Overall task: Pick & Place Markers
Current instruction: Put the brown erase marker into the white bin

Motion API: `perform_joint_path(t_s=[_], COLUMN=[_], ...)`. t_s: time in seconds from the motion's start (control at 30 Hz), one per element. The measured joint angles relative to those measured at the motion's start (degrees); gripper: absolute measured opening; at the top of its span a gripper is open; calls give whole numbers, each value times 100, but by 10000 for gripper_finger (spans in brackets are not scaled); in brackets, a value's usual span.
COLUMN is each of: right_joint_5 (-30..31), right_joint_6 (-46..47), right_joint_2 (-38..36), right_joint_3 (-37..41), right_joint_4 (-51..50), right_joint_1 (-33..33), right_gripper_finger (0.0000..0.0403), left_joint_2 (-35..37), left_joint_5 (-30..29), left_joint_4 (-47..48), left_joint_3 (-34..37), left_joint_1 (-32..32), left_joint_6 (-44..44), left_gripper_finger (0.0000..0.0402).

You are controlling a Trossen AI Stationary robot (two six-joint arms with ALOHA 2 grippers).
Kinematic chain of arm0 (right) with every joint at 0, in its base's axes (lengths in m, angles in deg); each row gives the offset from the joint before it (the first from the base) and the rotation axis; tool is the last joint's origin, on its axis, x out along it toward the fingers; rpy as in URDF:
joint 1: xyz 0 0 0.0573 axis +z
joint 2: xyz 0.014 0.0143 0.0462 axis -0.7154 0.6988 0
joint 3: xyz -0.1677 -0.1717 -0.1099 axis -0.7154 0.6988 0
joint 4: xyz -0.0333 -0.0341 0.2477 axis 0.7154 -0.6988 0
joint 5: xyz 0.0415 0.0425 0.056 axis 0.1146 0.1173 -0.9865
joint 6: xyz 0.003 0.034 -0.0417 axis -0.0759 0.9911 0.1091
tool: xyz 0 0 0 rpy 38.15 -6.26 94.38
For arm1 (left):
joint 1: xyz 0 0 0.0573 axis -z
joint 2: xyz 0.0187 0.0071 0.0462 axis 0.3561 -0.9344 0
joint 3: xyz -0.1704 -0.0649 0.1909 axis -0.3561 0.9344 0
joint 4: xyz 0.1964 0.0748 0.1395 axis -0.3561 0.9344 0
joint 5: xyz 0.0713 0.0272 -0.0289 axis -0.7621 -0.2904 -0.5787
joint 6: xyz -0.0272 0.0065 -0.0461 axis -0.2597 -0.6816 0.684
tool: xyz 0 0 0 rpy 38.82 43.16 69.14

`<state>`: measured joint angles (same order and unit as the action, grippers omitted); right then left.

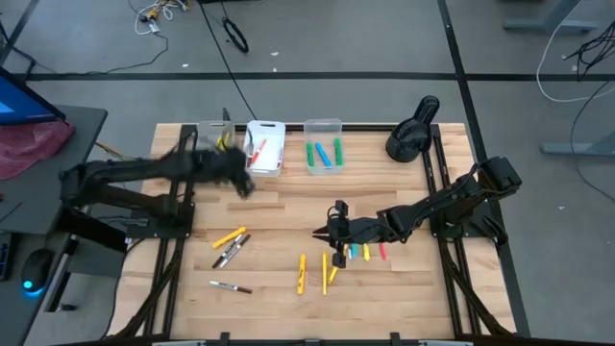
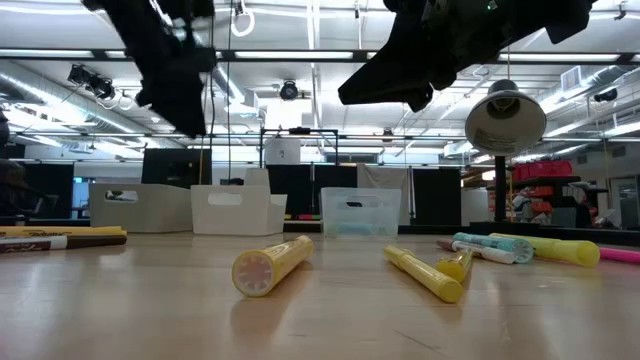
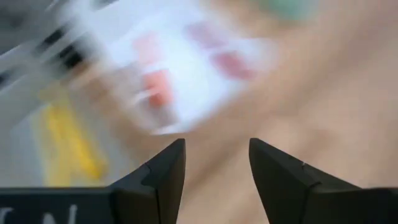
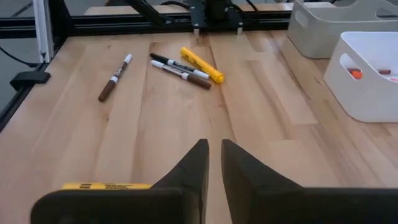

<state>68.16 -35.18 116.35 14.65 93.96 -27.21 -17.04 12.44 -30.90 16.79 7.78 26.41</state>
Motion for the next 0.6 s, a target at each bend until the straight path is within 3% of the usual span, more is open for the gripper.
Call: perform_joint_path(t_s=[0.17,0.3,0.47,0.6], right_joint_5=[-2,-1,9,12], right_joint_6=[-1,-1,-1,-1], right_joint_2=[0,0,0,0], right_joint_3=[0,0,0,0], right_joint_4=[50,58,144,269], right_joint_1=[0,0,-9,-32], right_gripper_finger=[45,45,45,45], left_joint_2=[187,-93,-737,-1345], left_joint_5=[10,52,92,114], left_joint_4=[-1259,-1554,-1818,-1995], left_joint_3=[517,750,920,947], left_joint_1=[2407,3986,5373,6029], left_joint_6=[-225,-493,-71,783], left_gripper_finger=[182,182,182,184])
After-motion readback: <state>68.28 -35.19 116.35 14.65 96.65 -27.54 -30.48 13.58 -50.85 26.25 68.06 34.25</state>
